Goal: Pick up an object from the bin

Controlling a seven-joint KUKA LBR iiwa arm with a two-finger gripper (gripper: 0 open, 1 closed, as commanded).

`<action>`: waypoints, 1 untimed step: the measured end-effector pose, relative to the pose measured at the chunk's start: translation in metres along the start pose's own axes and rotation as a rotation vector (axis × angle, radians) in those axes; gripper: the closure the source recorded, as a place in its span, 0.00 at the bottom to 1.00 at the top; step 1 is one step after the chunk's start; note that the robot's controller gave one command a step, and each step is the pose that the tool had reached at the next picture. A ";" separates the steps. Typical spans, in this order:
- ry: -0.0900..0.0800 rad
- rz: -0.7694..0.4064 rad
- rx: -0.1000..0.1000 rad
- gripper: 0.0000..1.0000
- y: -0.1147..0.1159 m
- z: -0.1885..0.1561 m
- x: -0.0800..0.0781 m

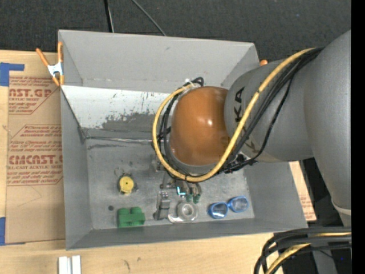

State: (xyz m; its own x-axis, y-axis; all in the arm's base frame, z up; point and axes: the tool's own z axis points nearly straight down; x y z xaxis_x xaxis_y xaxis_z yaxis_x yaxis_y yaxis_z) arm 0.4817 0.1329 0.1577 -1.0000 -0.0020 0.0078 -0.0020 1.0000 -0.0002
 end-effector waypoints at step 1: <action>-0.017 -0.133 -0.002 0.00 0.047 0.089 -0.002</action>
Offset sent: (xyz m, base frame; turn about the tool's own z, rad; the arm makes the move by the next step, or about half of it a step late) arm -0.0010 0.0449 -0.0877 -0.1307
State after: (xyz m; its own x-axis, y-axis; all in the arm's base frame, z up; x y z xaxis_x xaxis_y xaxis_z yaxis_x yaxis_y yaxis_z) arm 0.4827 0.1795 0.0689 -0.9909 -0.1345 -0.0091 -0.1345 0.9909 0.0019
